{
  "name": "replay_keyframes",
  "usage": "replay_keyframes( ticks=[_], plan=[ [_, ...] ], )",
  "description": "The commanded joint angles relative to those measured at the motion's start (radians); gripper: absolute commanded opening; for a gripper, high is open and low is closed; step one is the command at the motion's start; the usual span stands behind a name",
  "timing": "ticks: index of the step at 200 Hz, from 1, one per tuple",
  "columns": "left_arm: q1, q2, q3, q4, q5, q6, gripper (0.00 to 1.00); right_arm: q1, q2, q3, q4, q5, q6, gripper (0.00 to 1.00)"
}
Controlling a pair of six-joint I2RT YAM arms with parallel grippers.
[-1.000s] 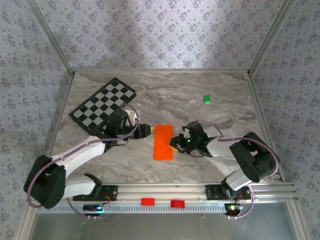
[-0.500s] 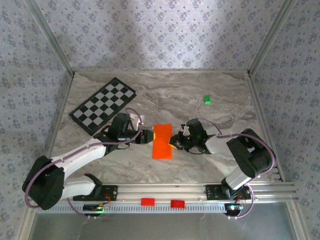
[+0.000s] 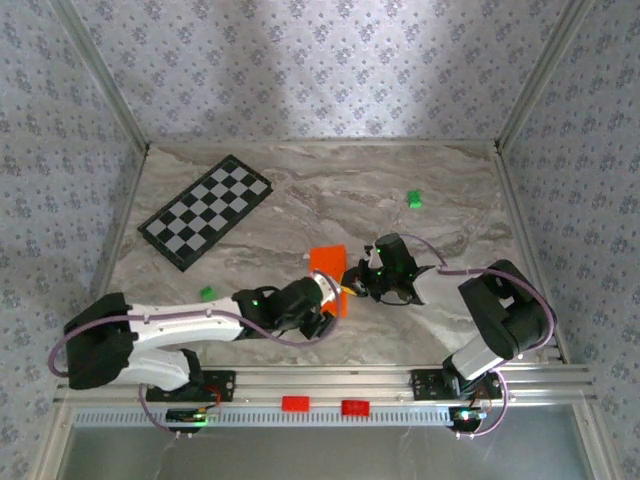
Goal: Fold a paper plane with a square sheet of paper (pick it up from the middle)
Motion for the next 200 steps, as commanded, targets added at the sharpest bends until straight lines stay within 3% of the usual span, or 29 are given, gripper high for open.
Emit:
replay_keyframes(
  ticks=[1, 35, 71, 200],
  plan=[
    [-0.077, 0.082, 0.073, -0.049, -0.204, 0.079, 0.63, -0.004, -0.021, 0.024, -0.043, -0.012, -0.015, 0.00],
    [-0.177, 0.244, 0.182, -0.093, -0.405, 0.117, 0.67, -0.004, -0.026, 0.026, -0.054, -0.009, -0.015, 0.00],
    [-0.186, 0.334, 0.229, -0.108, -0.522, 0.086, 0.69, -0.003, -0.028, 0.026, -0.056, -0.010, -0.015, 0.00],
    [-0.174, 0.384, 0.236, -0.068, -0.525, 0.091, 0.61, 0.001, -0.032, 0.015, -0.048, -0.005, -0.009, 0.00]
  ],
)
